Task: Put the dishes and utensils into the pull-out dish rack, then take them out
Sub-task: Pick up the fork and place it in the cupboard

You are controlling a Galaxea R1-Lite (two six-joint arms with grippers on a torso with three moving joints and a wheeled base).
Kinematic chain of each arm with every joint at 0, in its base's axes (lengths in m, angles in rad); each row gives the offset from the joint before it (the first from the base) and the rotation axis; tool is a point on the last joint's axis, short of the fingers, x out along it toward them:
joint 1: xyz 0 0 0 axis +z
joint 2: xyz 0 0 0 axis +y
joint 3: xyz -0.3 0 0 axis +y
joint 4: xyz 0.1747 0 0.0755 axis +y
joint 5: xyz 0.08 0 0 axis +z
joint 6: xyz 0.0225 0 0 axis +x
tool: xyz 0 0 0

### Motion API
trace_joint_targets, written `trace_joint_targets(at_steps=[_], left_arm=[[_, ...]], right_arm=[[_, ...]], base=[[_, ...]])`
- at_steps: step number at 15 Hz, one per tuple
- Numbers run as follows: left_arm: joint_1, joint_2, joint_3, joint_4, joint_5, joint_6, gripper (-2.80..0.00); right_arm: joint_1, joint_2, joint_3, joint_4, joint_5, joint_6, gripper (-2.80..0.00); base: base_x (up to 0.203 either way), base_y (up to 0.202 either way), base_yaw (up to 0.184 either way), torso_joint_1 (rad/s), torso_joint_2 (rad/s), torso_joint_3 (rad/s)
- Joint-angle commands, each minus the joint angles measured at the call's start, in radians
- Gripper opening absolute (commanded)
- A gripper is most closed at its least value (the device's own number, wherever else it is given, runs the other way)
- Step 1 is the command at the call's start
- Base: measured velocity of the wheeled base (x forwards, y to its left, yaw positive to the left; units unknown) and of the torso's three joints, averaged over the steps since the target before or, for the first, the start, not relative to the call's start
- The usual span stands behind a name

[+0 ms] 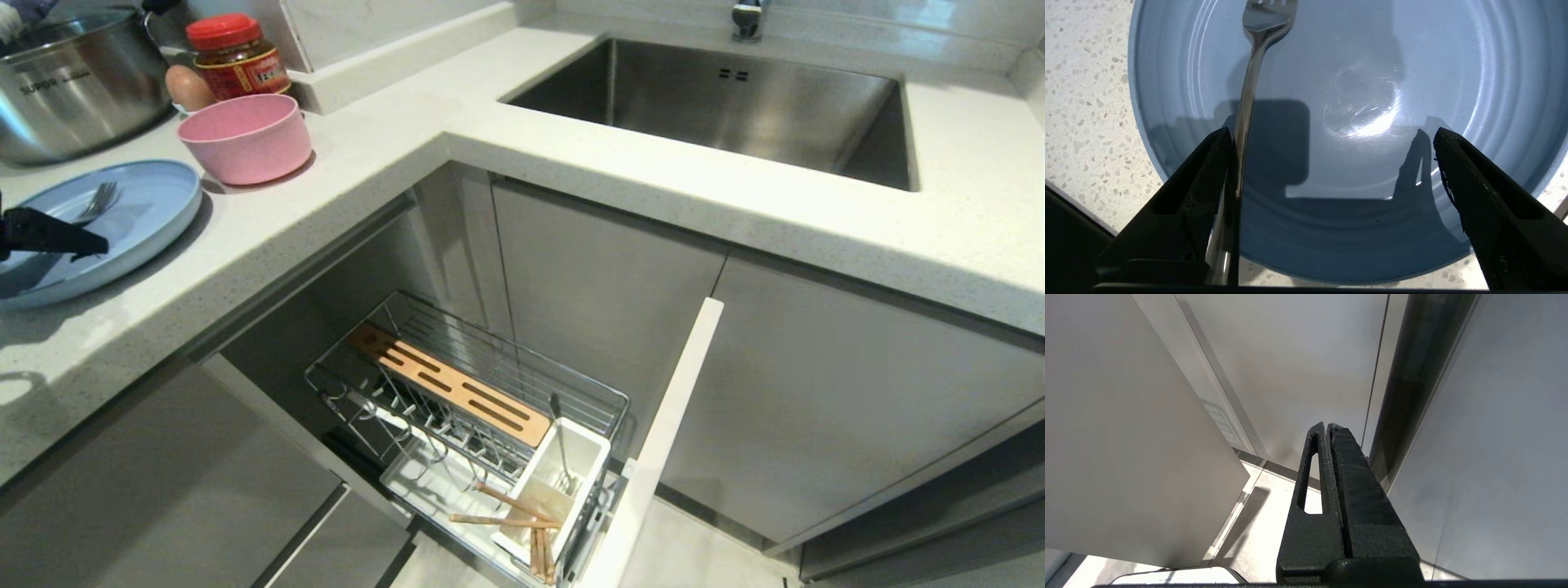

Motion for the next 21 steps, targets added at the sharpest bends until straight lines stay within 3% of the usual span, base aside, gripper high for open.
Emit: trace_joint_targets(at_steps=[1, 12, 13, 14, 21], left_arm=[[-0.001, 0.005, 0.003, 0.004, 0.000, 0.002, 0.00], [-0.012, 0.005, 0.013, 0.004, 0.019, 0.006, 0.00], [-0.011, 0.005, 0.018, 0.004, 0.020, 0.027, -0.26], [-0.011, 0.005, 0.018, 0.005, 0.024, 0.032, -2.80], [-0.011, -0.003, 0.027, 0.004, 0.029, 0.034, -2.80]], right_arm=[[0.000, -0.004, 0.000, -0.001, 0.000, 0.000, -2.80], [0.000, -0.004, 0.000, -0.001, 0.000, 0.000, -2.80], [0.000, -0.003, 0.000, -0.001, 0.000, 0.000, -2.80], [0.000, -0.004, 0.000, -0.001, 0.000, 0.000, -2.80], [0.000, -0.003, 0.000, -0.001, 0.000, 0.000, -2.80]], base=[[0.000, 0.000, 0.000, 0.000, 0.00, 0.000], [0.000, 0.000, 0.000, 0.000, 0.00, 0.000], [0.000, 0.000, 0.000, 0.000, 0.00, 0.000], [0.000, 0.000, 0.000, 0.000, 0.00, 0.000], [0.000, 0.000, 0.000, 0.000, 0.00, 0.000]])
